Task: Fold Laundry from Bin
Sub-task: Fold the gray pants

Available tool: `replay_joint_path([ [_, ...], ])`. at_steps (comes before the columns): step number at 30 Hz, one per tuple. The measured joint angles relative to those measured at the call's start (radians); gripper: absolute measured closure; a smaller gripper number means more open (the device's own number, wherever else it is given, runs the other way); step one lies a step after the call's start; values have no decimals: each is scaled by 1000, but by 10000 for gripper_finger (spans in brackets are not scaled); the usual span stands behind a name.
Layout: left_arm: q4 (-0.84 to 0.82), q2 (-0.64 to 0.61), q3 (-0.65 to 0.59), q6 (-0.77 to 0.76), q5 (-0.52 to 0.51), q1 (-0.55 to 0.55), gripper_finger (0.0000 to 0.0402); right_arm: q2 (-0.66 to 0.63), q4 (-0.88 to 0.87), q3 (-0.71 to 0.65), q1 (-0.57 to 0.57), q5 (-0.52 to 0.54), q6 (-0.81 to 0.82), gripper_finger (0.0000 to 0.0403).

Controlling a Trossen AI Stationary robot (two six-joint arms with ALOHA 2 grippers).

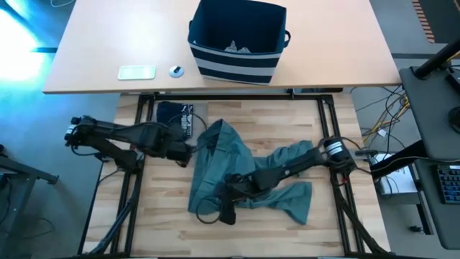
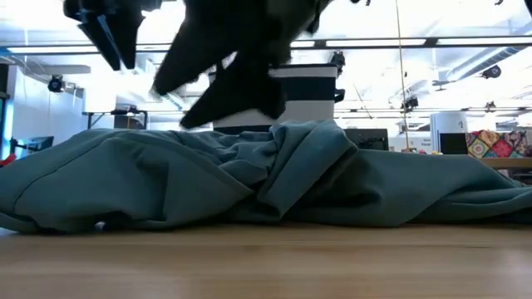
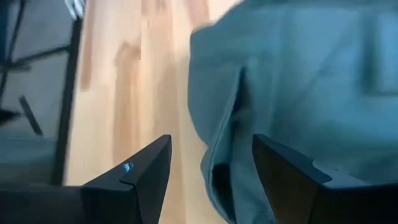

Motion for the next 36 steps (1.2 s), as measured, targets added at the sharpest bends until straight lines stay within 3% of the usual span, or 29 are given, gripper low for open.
replay_joint_path([
  [6,2,-84,-34,-98,13,-35,180,102,166,0,0,-4,-86,184],
  [10,3,-123,-49,-131,13,-37,180,155,152,10,0,91,-86,194],
  [13,4,-145,-51,-132,13,-37,180,158,86,27,0,127,-43,247],
  [17,6,-155,-50,-124,-28,-37,180,101,-104,74,17,163,-25,371],
  [21,18,-152,-53,-108,-94,-36,180,-11,-468,183,75,259,51,392],
  [24,74,-144,-68,-47,-125,-34,180,-127,-748,269,144,389,177,393],
  [28,180,-127,-96,17,-131,-11,180,-263,-1009,305,252,511,458,394],
  [36,432,-81,-204,149,-31,45,180,-460,-1144,83,455,555,1049,393],
])
